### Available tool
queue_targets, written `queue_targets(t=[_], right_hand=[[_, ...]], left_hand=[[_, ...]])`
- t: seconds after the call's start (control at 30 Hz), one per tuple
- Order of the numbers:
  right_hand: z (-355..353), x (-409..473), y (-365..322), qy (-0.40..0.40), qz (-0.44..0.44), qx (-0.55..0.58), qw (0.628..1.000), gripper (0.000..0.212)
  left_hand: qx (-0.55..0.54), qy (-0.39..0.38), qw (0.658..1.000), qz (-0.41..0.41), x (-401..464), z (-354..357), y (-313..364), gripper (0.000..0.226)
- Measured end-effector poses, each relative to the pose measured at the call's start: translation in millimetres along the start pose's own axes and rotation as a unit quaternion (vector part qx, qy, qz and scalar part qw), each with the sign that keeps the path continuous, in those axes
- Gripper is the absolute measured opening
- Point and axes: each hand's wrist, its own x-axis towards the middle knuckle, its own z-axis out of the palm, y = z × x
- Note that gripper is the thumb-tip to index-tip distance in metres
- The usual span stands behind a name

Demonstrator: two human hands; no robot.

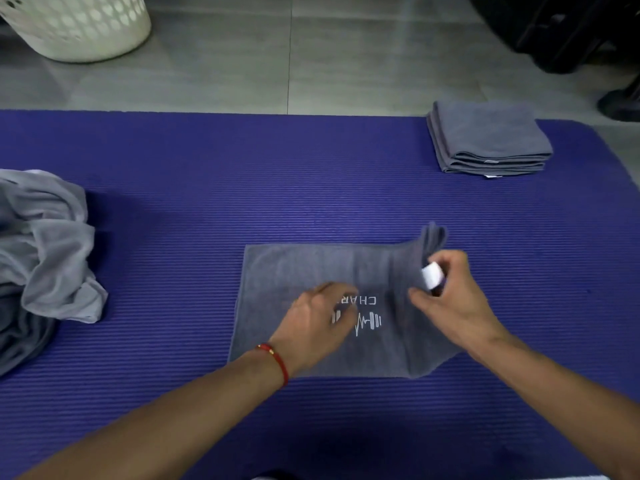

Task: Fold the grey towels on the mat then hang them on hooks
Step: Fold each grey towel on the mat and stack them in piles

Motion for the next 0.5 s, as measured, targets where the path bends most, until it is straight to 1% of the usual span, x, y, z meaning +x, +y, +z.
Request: queue_targets(t=[0.03,0.07,0.1,0.13,0.17,0.2,0.23,0.27,0.3,0.33,0.37,0.4,0.43,0.5], right_hand=[[6.6,-6.9,-13.3,-0.018,-0.044,0.001,0.999,0.054],[14.0,-13.7,-24.9,-0.045,-0.083,0.005,0.996,0.056],[21.9,-20.8,-36.4,-0.079,-0.116,0.014,0.990,0.057],[30.0,-26.7,-45.4,-0.119,-0.136,0.029,0.983,0.055],[37.6,-32.4,-52.9,-0.164,-0.146,0.051,0.974,0.052],[44.1,-38.1,-59.3,-0.206,-0.155,0.069,0.964,0.049],[48.5,-42.9,-62.7,-0.235,-0.167,0.074,0.955,0.046],[51.5,-44.9,-63.2,-0.247,-0.188,0.061,0.949,0.042],[51.8,-45.4,-62.0,-0.245,-0.213,0.031,0.945,0.037],[50.9,-44.0,-58.5,-0.236,-0.239,-0.012,0.942,0.033],[48.9,-41.4,-53.2,-0.233,-0.269,-0.062,0.933,0.031],[47.3,-37.6,-46.9,-0.243,-0.299,-0.121,0.915,0.031],[47.1,-33.4,-39.8,-0.264,-0.322,-0.187,0.890,0.034],[50.7,-26.5,-23.1,-0.315,-0.343,-0.305,0.831,0.048]], left_hand=[[-0.135,-0.012,0.989,-0.067,4.1,-4.9,17.0,0.028],[-0.270,-0.023,0.953,-0.135,7.7,-7.2,29.3,0.034],[-0.365,-0.024,0.910,-0.196,10.9,-8.8,37.2,0.042],[-0.419,-0.010,0.877,-0.236,14.1,-11.5,40.1,0.049],[-0.439,0.017,0.861,-0.258,15.9,-14.1,37.1,0.051],[-0.444,0.052,0.854,-0.265,14.8,-17.7,31.8,0.043],[-0.426,0.094,0.862,-0.260,11.4,-23.0,23.7,0.028],[-0.365,0.136,0.888,-0.245,7.2,-29.5,10.8,0.014],[-0.266,0.167,0.923,-0.223,3.4,-36.6,-5.7,0.007],[-0.164,0.182,0.947,-0.207,-1.9,-44.5,-21.4,0.005],[-0.092,0.186,0.958,-0.200,-6.9,-51.4,-36.9,0.006],[-0.058,0.183,0.961,-0.200,-10.1,-57.5,-50.9,0.010],[-0.043,0.176,0.961,-0.208,-12.8,-63.3,-63.2,0.015],[-0.008,0.150,0.962,-0.229,-15.6,-71.9,-83.3,0.022]])
